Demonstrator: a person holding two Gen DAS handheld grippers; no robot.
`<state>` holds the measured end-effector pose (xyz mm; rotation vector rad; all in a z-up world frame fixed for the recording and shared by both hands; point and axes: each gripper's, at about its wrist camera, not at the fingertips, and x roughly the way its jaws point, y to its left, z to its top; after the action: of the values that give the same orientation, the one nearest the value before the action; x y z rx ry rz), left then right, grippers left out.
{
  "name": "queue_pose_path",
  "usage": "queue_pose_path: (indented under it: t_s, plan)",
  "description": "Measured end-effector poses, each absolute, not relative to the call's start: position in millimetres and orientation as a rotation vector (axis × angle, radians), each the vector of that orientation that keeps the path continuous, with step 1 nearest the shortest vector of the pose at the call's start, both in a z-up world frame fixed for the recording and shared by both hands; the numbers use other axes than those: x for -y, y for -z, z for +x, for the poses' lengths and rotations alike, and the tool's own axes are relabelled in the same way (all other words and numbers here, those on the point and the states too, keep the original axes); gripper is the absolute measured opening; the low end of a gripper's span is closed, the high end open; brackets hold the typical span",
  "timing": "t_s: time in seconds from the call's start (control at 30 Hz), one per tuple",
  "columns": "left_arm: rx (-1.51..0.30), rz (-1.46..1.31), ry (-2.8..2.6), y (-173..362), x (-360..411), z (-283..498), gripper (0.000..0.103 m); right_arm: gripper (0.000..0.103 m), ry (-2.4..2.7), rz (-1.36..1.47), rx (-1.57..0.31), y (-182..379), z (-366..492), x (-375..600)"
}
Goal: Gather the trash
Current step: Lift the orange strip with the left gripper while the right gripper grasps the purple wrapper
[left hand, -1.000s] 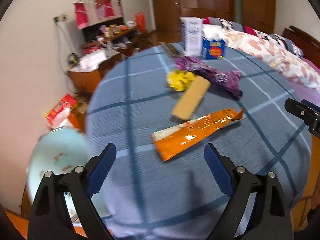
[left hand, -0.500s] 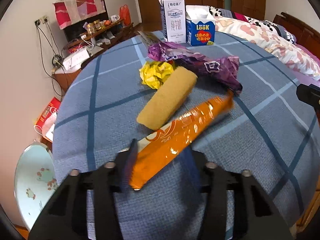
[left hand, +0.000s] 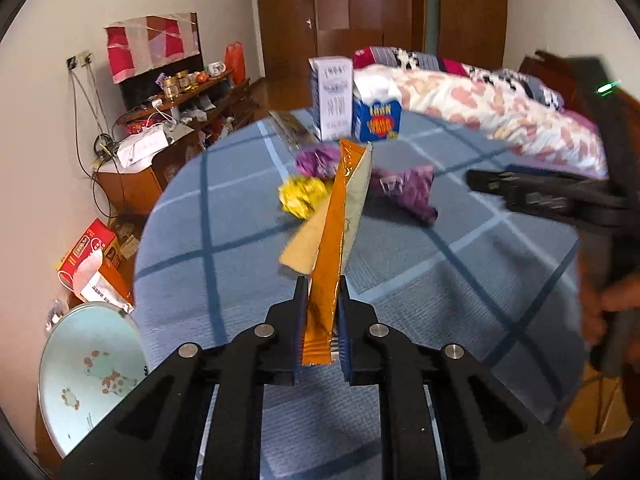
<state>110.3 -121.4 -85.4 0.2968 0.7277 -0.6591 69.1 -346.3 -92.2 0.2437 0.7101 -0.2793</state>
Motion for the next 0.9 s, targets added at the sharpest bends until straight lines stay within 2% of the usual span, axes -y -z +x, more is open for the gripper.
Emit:
queue_pose_path:
  t_s: [0.27,0.33,0.4,0.43,0.5,0.9]
  plan:
    - [-0.705,0.171,0.576,55.6,93.7,127.6,0.013,0.067,0.145,0.182,-0.781,110.0,132.9,334.7]
    - [-0.713,0.155,0.554,55.6,89.3,131.4,0.013,0.047,0.134,0.175,-0.823,119.8,142.3,332.5]
    - [-0.721,0.15,0.546,56.9,87.5,132.5,0.013,0.04,0.122,0.189,-0.842,126.8,144.3,331.3]
    - [-0.725,0.152,0.543,57.9,87.3,132.4,0.013,0.027,0.123,0.199,-0.84,127.9,143.0,331.2]
    - [-0.732,0.156,0.529,59.2,87.5,133.2,0.013,0.022,0.151,0.223,-0.823,125.3,134.0,333.3]
    - [-0.749,0.171,0.455,61.5,76.6,114.2,0.014,0.022,0.285,0.315,-0.707,90.9,54.5,314.1]
